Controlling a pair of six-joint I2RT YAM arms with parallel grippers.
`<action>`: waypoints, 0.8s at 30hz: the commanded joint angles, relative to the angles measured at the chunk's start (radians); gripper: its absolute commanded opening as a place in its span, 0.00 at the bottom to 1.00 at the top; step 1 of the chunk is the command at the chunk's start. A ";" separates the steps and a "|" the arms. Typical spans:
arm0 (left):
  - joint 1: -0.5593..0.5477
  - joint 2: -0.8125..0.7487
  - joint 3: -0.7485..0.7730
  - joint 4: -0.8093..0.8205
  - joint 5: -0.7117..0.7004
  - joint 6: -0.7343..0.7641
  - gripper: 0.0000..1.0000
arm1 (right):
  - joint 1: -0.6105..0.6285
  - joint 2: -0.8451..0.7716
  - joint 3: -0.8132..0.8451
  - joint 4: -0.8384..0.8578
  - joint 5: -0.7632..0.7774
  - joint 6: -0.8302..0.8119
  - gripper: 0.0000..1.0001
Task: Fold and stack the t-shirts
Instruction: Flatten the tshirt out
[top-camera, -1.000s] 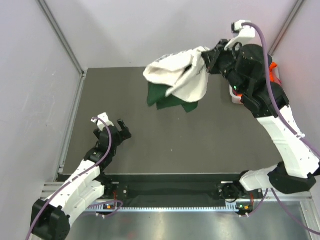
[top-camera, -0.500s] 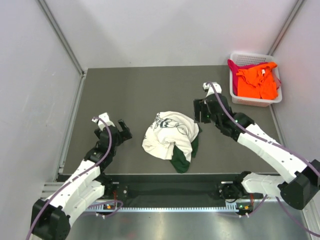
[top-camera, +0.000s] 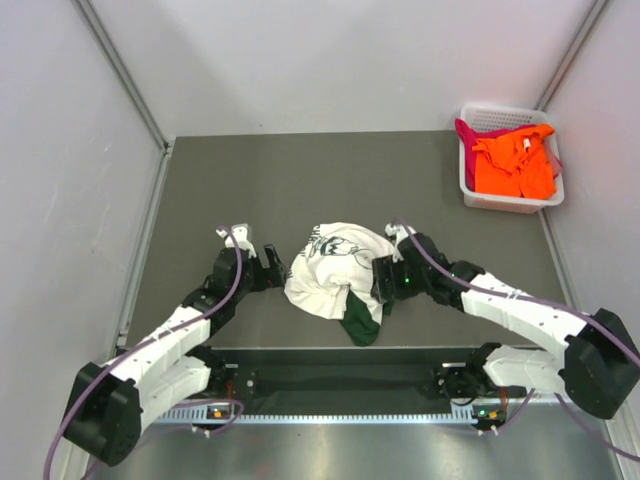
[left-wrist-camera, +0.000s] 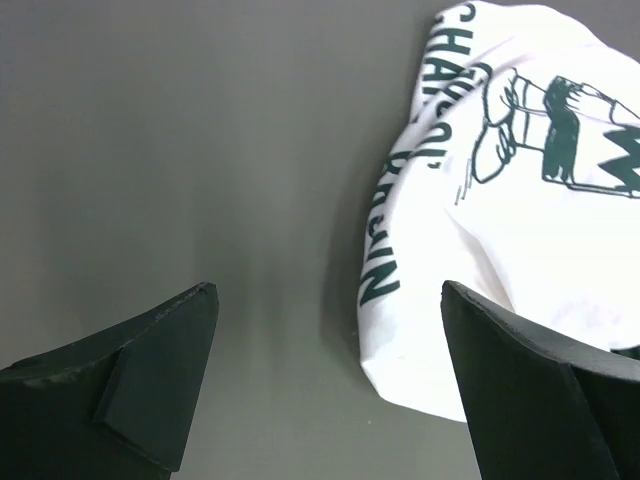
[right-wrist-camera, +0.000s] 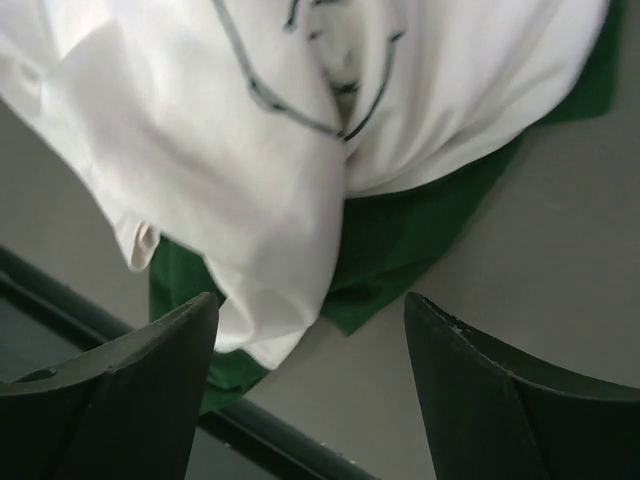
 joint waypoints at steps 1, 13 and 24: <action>-0.011 0.007 0.039 0.085 0.060 0.022 0.97 | 0.087 -0.070 -0.043 0.092 -0.077 0.074 0.75; -0.012 0.041 0.034 0.113 0.105 0.024 0.97 | 0.214 -0.036 -0.155 0.202 -0.013 0.182 0.68; -0.027 0.101 0.039 0.150 0.201 0.033 0.97 | 0.207 0.035 0.077 0.023 0.344 0.089 0.00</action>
